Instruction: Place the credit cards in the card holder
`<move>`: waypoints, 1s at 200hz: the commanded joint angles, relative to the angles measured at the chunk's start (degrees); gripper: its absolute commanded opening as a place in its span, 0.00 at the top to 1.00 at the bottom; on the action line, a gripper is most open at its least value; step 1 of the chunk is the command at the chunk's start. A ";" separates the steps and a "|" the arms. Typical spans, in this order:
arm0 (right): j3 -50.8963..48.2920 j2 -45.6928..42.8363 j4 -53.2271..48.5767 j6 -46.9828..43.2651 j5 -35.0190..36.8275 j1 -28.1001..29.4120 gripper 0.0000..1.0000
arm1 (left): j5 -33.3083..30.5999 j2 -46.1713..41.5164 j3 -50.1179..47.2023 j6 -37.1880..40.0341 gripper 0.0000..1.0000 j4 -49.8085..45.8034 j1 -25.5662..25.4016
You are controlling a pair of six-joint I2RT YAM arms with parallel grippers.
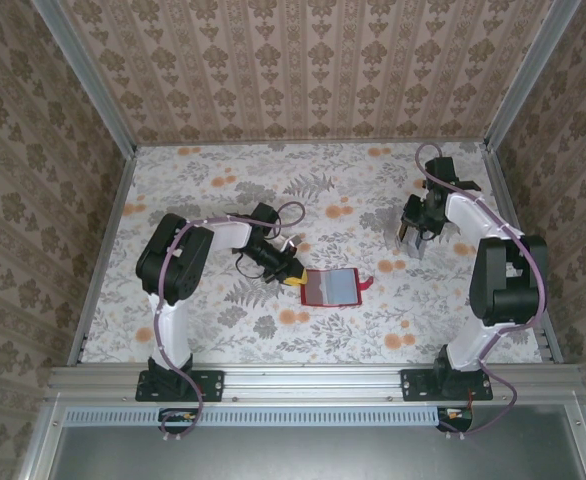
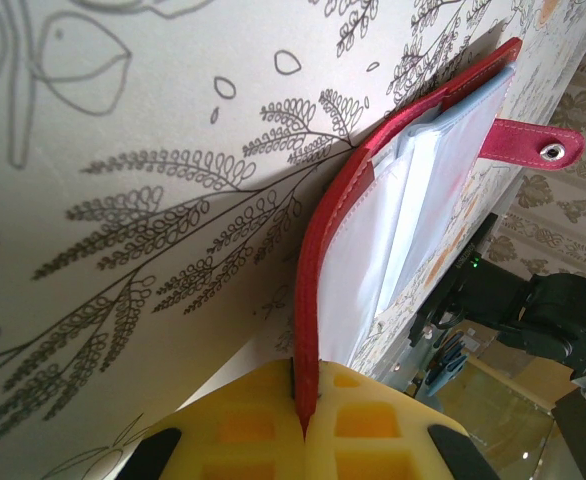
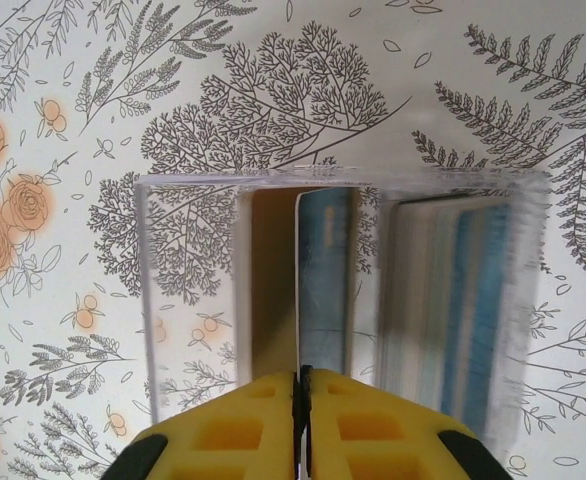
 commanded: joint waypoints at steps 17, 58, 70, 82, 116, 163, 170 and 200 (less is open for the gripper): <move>1.09 -3.35 -2.36 -1.35 -1.11 -0.28 0.89 | 0.68 0.23 1.18 -0.41 1.00 -0.84 -0.05; 0.46 -5.81 -4.16 -3.31 -2.46 -0.28 0.94 | 0.53 -0.58 1.14 -0.49 1.00 -0.73 0.12; -0.54 -7.90 -4.91 -4.74 -2.43 -0.28 0.95 | 0.50 -1.00 0.86 -0.62 1.00 -0.31 0.22; -1.68 -10.65 -5.82 -6.84 -2.30 -0.28 0.96 | 0.55 -1.50 0.44 -1.09 1.00 0.48 0.31; -5.63 -20.23 -10.25 -12.70 -4.54 -0.19 1.00 | -0.50 -2.65 0.30 -1.10 0.83 -0.29 0.66; -19.28 -31.42 0.40 -8.18 -22.29 5.12 1.00 | -1.62 -4.10 -1.95 -1.00 0.83 -1.00 0.83; -21.34 -31.71 3.06 -6.86 -24.64 6.87 1.00 | -1.75 -4.25 -2.27 -1.00 0.83 -1.01 0.86; -26.52 -27.48 12.31 -4.50 -31.94 14.17 1.00 | -2.30 -5.14 -3.97 -1.28 0.84 -0.35 0.92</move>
